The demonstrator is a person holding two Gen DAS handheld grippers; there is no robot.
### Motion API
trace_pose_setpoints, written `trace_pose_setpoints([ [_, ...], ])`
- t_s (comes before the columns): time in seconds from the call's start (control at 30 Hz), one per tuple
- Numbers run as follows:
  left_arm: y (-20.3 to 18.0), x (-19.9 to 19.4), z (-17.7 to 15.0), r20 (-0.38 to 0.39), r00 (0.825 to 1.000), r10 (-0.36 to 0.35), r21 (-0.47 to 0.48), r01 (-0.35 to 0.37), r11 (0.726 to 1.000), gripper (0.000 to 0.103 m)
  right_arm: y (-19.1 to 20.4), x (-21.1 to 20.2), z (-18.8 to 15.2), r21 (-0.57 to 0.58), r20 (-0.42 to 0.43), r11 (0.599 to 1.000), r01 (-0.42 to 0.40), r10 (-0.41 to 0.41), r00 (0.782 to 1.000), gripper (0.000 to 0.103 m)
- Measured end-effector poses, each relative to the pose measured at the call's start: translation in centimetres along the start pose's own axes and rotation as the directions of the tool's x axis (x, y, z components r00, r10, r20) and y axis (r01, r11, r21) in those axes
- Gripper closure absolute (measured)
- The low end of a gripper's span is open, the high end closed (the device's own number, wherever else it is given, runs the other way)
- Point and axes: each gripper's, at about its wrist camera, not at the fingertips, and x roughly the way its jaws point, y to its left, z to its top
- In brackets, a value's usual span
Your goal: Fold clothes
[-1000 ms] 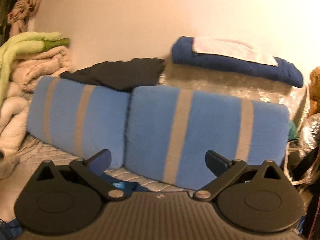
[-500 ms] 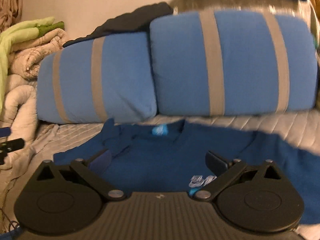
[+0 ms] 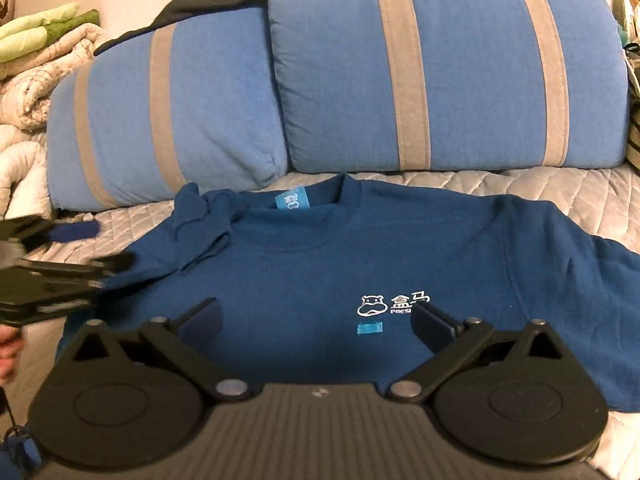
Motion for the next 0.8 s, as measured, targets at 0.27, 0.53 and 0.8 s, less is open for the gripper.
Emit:
trace_pose_setpoints([
  [0.27,-2.5,5.5,-0.6,-0.051,0.996,0.078,0.113,-0.072,0.991,0.055,-0.9,0.3,0.2,0.073,-0.025,0.997,-0.033,0.035,0.999,0.000],
  [0.53,-2.9,7.4,-0.7,-0.083,0.984,0.157,0.111,-0.147,0.983,0.097,-0.6,0.6,0.1,0.079,-0.037,0.993,-0.086,0.090,0.995,0.000],
  [0.8,3.3,2.0,1.0,-0.038,0.999,0.020,-0.270,-0.030,0.962,0.098,-0.9,0.8,0.0,0.110,-0.049,0.988,-0.111,0.117,0.992,0.000],
])
